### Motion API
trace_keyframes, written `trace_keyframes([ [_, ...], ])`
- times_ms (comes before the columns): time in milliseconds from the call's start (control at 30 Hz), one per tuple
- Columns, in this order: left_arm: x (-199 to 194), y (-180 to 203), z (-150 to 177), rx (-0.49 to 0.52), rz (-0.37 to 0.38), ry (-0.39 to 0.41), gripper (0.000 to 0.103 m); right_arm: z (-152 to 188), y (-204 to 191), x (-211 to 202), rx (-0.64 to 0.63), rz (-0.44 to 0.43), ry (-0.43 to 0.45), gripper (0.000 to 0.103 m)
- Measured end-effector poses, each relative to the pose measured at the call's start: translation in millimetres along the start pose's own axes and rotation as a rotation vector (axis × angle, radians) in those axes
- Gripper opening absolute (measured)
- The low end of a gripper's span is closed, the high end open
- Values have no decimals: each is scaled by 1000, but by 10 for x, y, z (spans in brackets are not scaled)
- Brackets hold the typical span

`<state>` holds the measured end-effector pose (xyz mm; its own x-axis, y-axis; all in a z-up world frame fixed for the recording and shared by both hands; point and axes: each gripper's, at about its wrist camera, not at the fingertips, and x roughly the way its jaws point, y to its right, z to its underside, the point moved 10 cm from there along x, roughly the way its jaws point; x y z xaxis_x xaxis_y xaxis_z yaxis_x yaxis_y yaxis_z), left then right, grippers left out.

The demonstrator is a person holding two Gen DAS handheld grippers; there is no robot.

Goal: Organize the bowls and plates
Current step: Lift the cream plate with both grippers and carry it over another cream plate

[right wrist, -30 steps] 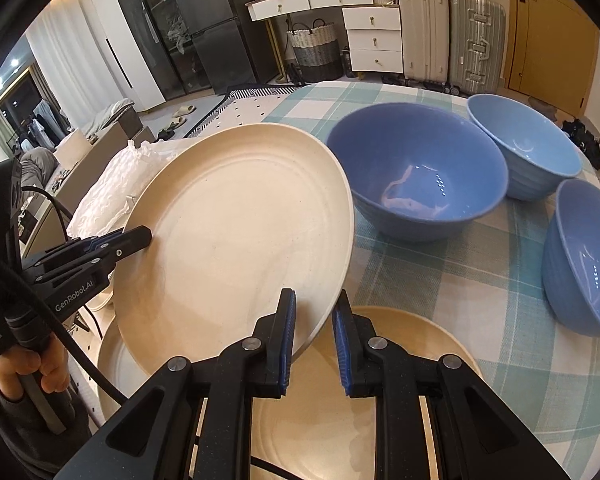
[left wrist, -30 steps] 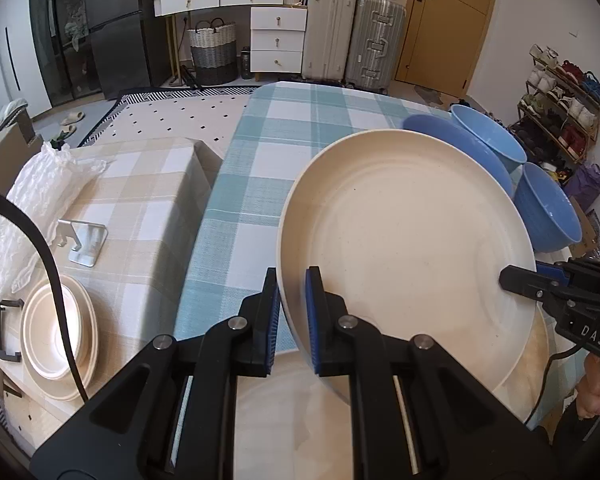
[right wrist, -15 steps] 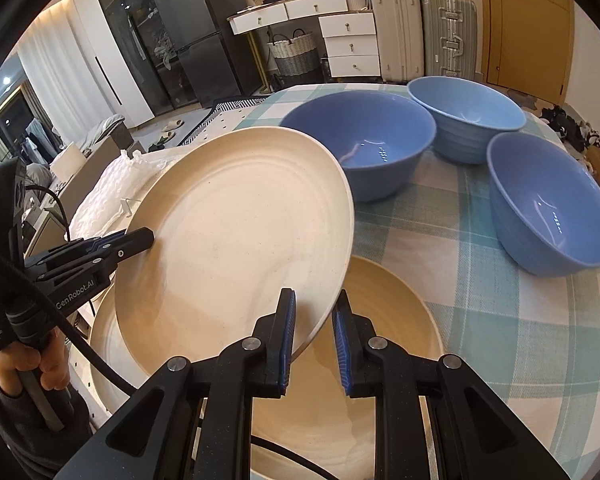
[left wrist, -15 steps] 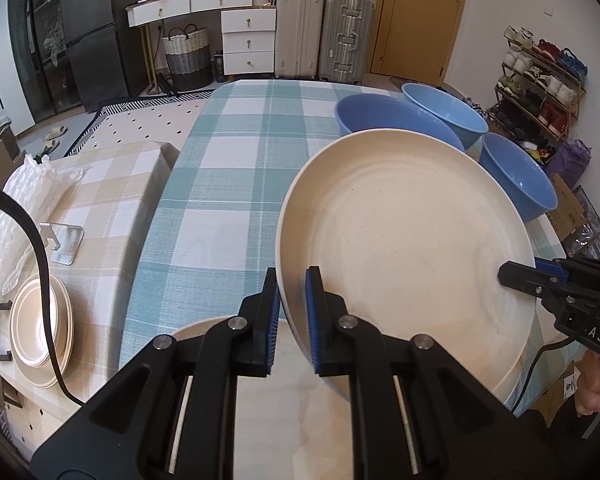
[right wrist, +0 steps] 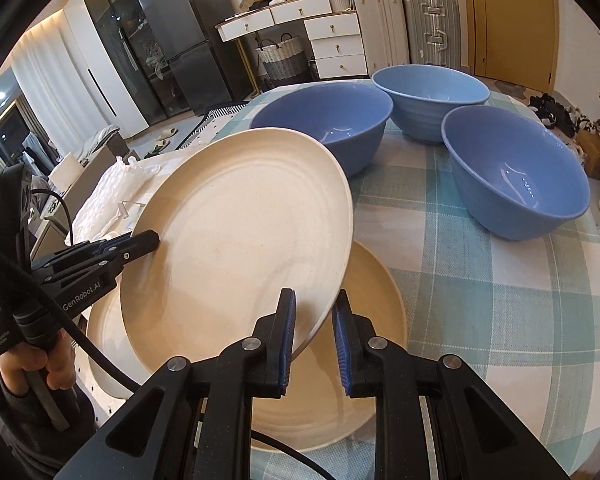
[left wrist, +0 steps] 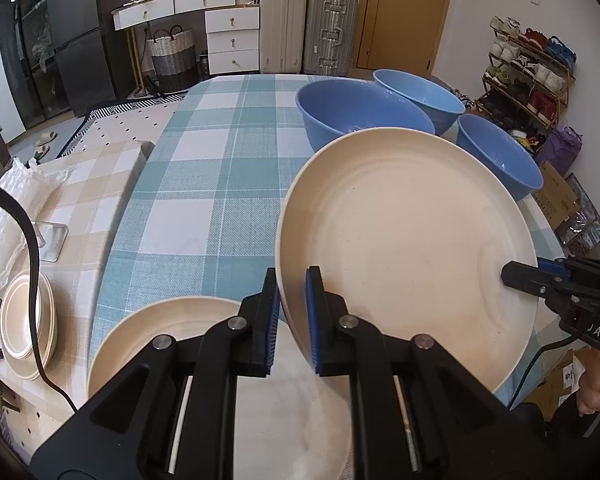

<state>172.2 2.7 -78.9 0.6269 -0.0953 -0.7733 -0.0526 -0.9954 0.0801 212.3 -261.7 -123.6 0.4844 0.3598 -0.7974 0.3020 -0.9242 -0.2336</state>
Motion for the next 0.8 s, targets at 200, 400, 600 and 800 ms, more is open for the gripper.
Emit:
trace_keyframes([
  [200, 58, 135, 106, 23, -2, -18, 10, 96, 69, -21, 11, 8, -10, 19],
  [400, 39, 230, 182, 41, -10, -21, 10, 163, 121, -16, 28, 8, -17, 19],
  [600, 103, 252, 279, 38, -11, -38, 10, 251, 160, -13, 23, 10, -23, 19],
  [800, 156, 276, 353, 45, -18, -50, 11, 326, 176, 31, 28, 11, -32, 19],
])
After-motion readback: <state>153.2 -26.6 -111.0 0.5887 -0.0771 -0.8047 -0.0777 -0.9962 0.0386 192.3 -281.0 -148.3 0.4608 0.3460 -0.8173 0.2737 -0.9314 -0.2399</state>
